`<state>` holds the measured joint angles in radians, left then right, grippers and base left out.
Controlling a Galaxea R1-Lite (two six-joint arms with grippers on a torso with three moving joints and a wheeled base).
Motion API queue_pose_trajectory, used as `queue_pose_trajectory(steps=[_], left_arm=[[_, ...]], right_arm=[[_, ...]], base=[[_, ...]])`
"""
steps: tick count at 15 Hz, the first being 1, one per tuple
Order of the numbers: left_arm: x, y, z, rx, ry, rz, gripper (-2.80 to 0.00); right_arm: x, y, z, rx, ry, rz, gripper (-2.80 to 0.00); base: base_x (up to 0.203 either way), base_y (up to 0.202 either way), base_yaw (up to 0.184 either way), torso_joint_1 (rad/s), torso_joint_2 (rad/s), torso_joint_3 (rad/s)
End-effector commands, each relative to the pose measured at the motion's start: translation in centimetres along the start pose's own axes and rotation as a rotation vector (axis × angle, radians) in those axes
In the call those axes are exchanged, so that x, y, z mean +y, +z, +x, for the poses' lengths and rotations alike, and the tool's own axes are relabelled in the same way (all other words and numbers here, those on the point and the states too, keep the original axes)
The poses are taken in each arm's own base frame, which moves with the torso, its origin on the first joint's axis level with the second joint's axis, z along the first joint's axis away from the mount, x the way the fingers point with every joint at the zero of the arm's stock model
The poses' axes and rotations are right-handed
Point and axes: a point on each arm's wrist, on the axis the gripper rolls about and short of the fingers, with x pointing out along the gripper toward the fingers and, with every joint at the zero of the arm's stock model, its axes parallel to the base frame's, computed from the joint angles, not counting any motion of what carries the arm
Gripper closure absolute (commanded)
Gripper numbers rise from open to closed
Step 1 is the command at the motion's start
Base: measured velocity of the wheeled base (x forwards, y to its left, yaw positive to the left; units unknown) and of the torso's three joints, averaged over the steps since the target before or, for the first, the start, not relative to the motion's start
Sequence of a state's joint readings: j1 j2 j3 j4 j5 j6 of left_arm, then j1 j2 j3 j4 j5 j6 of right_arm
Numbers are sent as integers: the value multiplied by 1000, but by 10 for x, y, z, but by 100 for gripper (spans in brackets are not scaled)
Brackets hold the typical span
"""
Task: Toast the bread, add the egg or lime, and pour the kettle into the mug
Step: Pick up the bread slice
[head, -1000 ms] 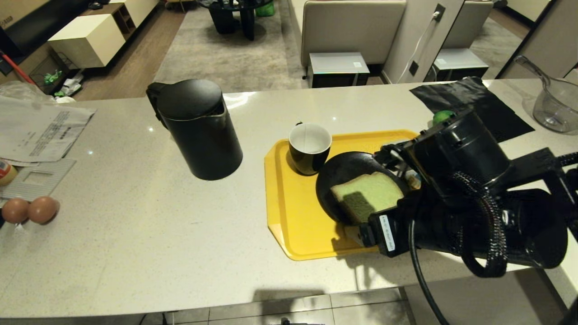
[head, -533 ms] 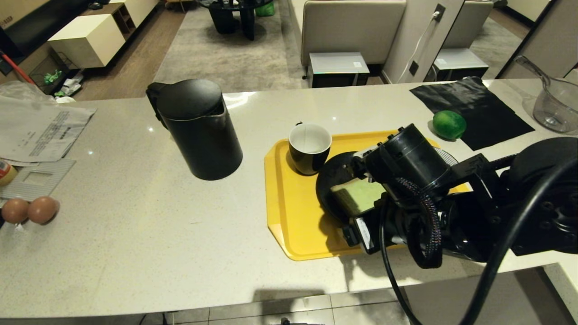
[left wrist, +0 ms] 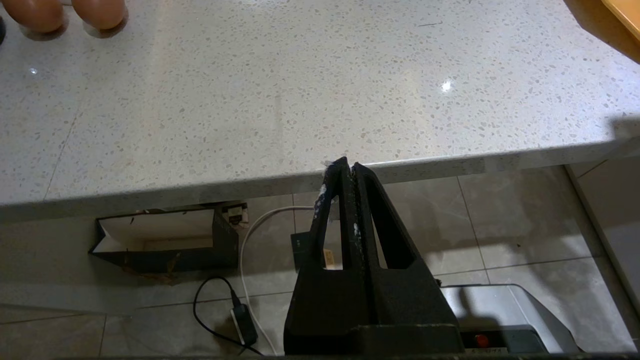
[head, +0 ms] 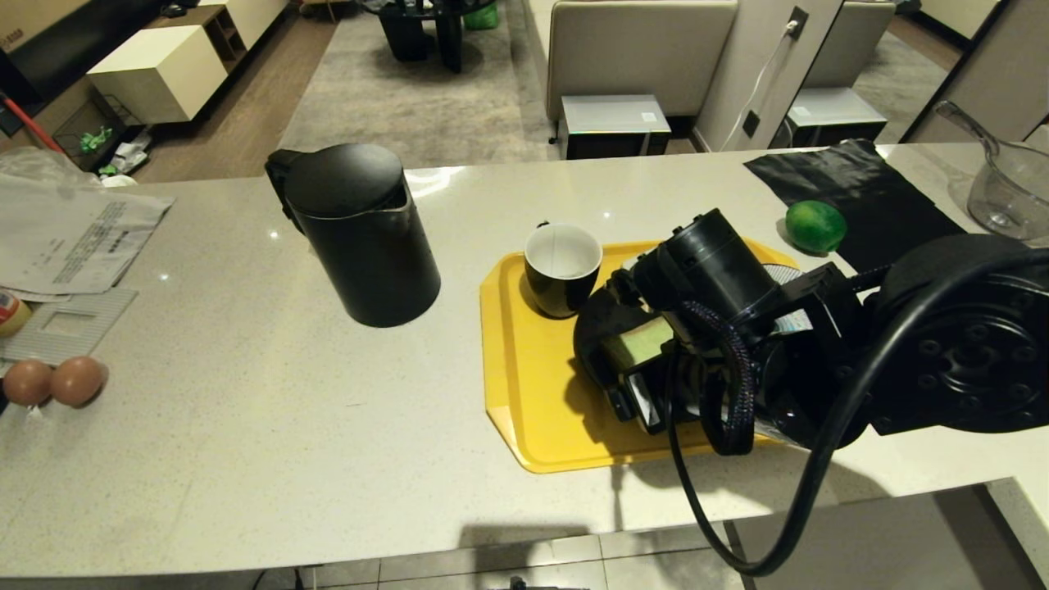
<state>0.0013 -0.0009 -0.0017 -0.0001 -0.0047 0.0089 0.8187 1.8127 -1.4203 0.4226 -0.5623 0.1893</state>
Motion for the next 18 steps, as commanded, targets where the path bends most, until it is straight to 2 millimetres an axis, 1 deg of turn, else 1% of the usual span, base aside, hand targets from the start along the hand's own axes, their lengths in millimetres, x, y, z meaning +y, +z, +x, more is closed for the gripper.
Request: queue_pose_trajectory(steps=[1,6,11,18], left_arm=[[0,0,0,0,0,0,0],[0,0,0,0,0,0,0],[0,0,0,0,0,0,0],[0,0,0,1,0,0,0]], right_arm=[[2,2,3,0,-5,-1,-280],[7,2,12,14,-16,-11,-280],[7,8,29,-39,-67,-25,-280],[1,10,33,-46,-92,-23,-280]], base=[[0,0,0,0,0,0],[0,0,0,0,0,0],[0,0,0,0,0,0],[0,0,0,0,0,0]])
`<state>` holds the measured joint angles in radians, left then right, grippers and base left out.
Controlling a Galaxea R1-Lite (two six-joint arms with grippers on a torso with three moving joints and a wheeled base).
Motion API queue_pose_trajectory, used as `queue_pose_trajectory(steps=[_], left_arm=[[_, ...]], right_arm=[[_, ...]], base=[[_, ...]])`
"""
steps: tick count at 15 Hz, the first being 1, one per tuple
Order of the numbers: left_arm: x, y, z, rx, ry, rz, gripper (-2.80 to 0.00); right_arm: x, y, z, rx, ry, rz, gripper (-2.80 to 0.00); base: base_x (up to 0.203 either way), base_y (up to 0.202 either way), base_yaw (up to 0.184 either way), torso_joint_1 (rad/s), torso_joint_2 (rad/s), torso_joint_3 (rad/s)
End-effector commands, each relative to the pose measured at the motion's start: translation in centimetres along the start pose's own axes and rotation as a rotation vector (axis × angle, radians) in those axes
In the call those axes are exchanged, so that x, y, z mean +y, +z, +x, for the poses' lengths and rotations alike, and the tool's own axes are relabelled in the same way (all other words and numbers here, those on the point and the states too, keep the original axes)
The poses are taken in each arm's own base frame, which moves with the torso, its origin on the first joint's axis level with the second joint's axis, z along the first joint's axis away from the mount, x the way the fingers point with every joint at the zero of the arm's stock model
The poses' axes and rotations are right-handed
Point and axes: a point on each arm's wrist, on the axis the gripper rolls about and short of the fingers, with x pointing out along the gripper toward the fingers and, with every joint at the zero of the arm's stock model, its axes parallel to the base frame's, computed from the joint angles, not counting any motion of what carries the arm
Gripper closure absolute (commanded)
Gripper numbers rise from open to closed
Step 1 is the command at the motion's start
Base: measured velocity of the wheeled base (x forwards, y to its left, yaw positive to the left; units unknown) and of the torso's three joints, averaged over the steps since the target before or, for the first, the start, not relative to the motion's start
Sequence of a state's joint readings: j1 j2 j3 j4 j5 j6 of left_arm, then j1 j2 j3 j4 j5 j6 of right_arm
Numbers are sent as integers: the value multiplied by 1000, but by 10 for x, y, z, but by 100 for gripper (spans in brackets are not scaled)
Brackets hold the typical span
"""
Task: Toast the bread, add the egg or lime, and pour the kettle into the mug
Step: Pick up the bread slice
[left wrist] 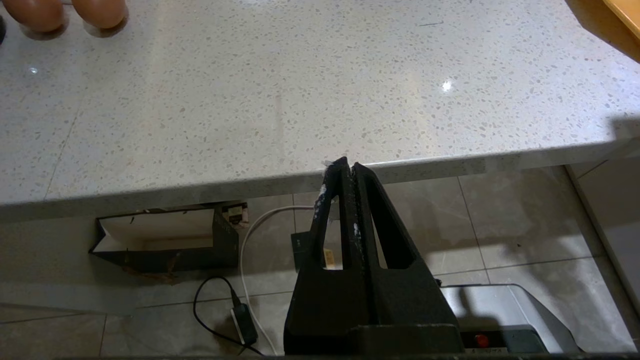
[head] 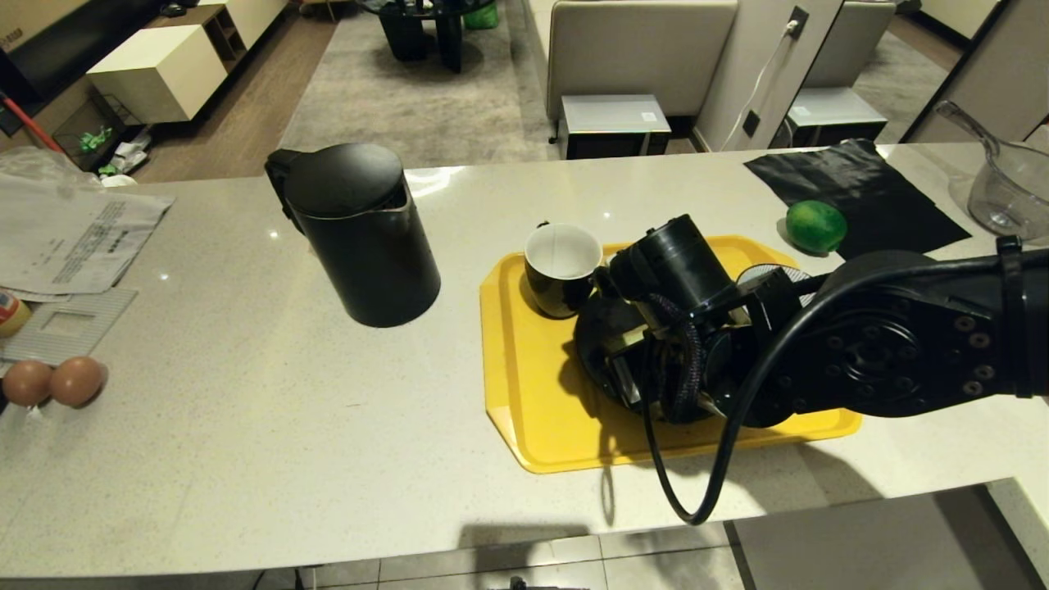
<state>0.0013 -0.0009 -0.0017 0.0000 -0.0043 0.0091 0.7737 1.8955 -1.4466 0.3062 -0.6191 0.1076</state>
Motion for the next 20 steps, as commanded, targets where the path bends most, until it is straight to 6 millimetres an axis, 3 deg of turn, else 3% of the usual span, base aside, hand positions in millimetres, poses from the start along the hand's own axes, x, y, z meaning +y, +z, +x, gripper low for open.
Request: queue_pose_trajectory(steps=[1,20], left_arm=[[0,0,0,-1,0,0,0],[0,0,0,1,0,0,0]], right_arm=[[-1,1,2,-9,-27,-10,-280],[6,-15,14,-5,-41,-72,-280]], base=[[0,0,0,0,0,0],[0,0,0,0,0,0]])
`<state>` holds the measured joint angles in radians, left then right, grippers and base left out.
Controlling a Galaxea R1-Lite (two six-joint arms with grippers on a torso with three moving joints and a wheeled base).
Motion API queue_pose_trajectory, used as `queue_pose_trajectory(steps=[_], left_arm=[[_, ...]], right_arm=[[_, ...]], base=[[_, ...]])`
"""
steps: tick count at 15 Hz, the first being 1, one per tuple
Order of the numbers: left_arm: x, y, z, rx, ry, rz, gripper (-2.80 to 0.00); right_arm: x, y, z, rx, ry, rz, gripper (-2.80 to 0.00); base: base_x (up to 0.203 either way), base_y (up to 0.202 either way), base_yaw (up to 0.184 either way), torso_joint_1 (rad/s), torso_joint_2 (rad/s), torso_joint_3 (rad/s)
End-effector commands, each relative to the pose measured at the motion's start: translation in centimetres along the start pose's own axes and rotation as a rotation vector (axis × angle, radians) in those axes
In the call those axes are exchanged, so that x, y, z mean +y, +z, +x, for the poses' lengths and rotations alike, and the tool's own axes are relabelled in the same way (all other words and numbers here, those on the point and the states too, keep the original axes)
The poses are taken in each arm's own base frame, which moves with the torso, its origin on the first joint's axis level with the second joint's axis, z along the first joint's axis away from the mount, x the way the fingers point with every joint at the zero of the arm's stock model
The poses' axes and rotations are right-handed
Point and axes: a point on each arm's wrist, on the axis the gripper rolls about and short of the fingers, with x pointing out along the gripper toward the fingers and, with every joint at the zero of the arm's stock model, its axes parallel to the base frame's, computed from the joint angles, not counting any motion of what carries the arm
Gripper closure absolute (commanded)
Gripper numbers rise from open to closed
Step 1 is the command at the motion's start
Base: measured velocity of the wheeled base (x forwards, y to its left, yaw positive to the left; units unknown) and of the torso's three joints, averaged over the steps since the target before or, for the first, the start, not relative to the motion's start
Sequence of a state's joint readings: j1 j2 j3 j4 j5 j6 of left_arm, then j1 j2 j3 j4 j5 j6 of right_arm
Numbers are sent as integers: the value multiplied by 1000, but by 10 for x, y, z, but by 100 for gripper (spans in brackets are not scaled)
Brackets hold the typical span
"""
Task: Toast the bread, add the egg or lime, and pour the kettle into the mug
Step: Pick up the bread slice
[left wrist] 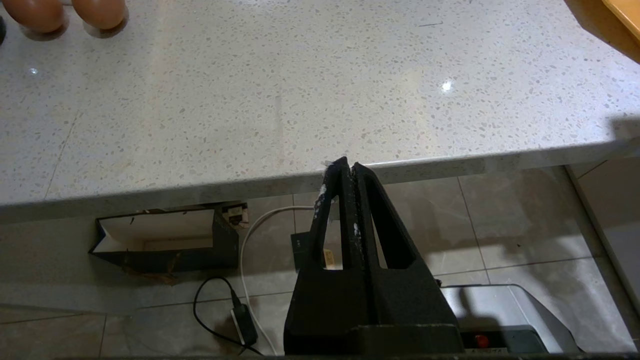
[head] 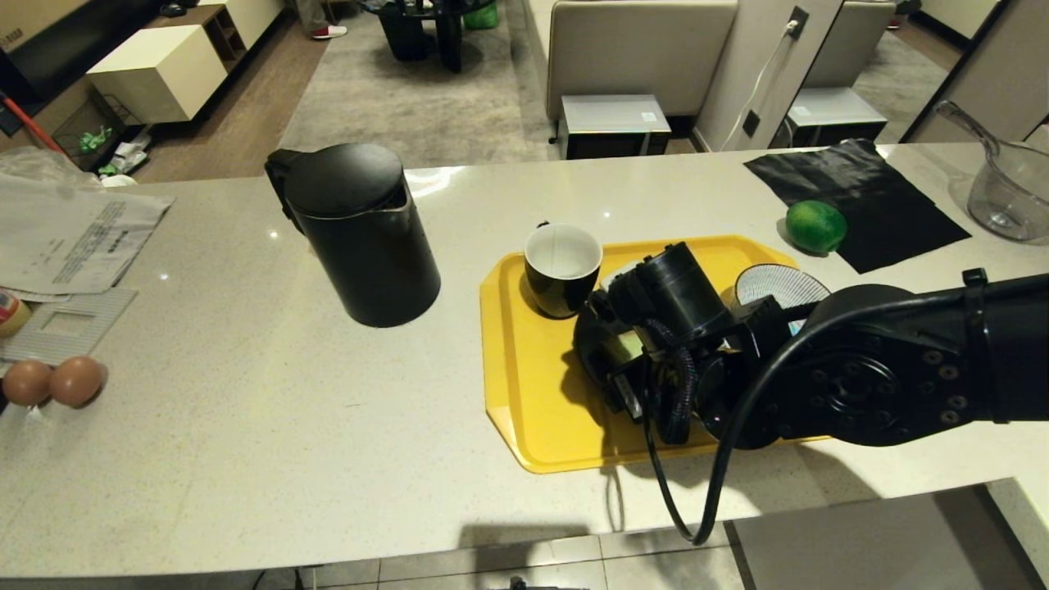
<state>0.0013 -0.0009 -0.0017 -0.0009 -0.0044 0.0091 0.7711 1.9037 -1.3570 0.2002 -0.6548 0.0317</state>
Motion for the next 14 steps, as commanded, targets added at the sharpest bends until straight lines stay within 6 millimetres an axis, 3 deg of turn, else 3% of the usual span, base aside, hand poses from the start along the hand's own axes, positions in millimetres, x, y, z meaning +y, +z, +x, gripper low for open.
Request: queue_pose_trajectory(steps=[1,14], left_arm=[[0,0,0,0,0,0,0],[0,0,0,0,0,0,0]], right_arm=[[2,-1,3,0,-4,-1,-280],[-5,-3,25,24,-46,25,-280]], base=[[0,0,0,0,0,0],[0,0,0,0,0,0]])
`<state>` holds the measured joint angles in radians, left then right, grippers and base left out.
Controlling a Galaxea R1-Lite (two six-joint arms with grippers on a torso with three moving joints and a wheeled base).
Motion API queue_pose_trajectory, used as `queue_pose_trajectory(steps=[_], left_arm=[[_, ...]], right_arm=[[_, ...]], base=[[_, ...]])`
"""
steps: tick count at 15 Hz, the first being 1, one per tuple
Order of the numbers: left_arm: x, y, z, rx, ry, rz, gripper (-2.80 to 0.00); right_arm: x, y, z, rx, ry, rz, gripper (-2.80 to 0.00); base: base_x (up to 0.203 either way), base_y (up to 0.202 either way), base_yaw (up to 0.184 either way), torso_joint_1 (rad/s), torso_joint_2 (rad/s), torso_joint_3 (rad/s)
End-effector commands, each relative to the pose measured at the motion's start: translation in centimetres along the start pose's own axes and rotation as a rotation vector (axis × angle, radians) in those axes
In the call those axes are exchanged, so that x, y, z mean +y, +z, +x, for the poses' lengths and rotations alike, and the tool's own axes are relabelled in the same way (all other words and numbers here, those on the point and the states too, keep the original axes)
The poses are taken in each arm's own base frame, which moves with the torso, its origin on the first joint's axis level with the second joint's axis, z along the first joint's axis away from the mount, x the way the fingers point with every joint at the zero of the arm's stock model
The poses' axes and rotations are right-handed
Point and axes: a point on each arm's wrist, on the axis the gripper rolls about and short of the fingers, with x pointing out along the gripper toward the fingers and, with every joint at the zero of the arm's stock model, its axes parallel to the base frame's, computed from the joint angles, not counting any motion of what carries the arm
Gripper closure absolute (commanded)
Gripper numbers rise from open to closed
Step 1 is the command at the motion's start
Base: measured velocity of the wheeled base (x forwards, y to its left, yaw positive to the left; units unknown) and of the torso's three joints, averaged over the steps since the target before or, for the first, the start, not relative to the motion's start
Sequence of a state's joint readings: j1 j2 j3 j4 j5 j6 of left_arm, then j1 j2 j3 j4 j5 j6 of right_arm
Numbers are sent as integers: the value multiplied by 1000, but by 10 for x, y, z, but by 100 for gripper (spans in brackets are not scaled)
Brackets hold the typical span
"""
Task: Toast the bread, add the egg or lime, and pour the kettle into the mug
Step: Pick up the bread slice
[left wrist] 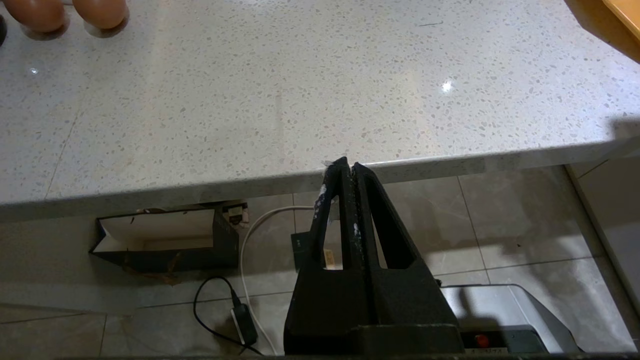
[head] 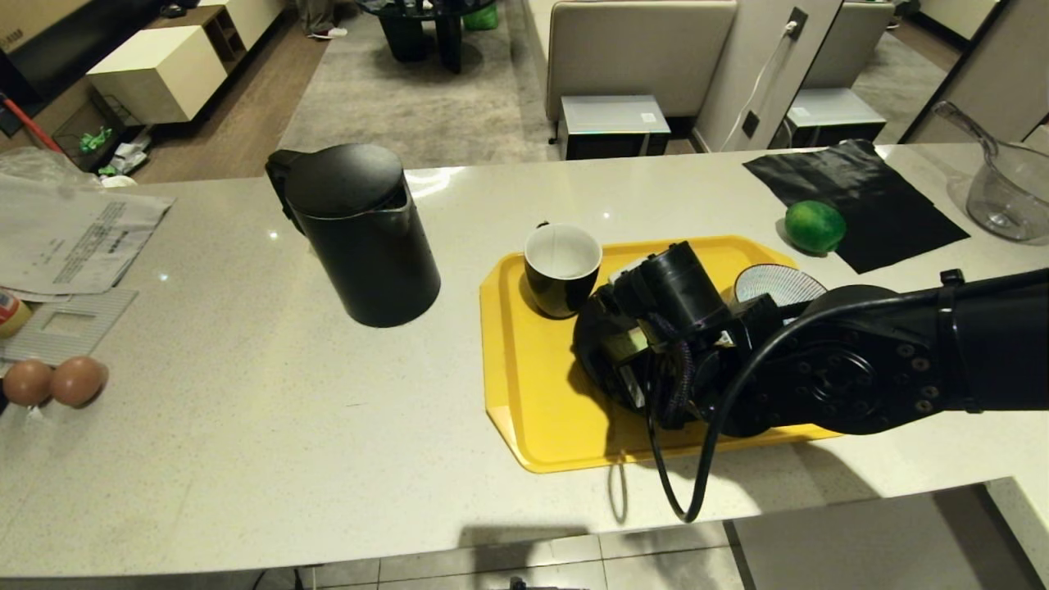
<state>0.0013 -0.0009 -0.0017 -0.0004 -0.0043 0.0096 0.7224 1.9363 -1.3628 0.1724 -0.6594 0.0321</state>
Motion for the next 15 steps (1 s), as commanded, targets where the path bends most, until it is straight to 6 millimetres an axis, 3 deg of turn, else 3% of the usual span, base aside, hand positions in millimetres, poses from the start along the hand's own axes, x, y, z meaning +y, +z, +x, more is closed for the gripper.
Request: queue_pose_trajectory(steps=[1,7,8,15], left_arm=[[0,0,0,0,0,0,0],[0,0,0,1,0,0,0],[0,0,0,0,0,0,0],[0,0,0,0,0,0,0]], right_arm=[[4,-2,9,1,-7,3,-280],[8,-7,18,26,-9,-9,-280],[9,-8,18,26,-9,-9,0],[7,-5,16,16,-9,3,0]], base=[[0,0,0,0,0,0],[0,0,0,0,0,0],[0,0,0,0,0,0],[0,0,0,0,0,0]])
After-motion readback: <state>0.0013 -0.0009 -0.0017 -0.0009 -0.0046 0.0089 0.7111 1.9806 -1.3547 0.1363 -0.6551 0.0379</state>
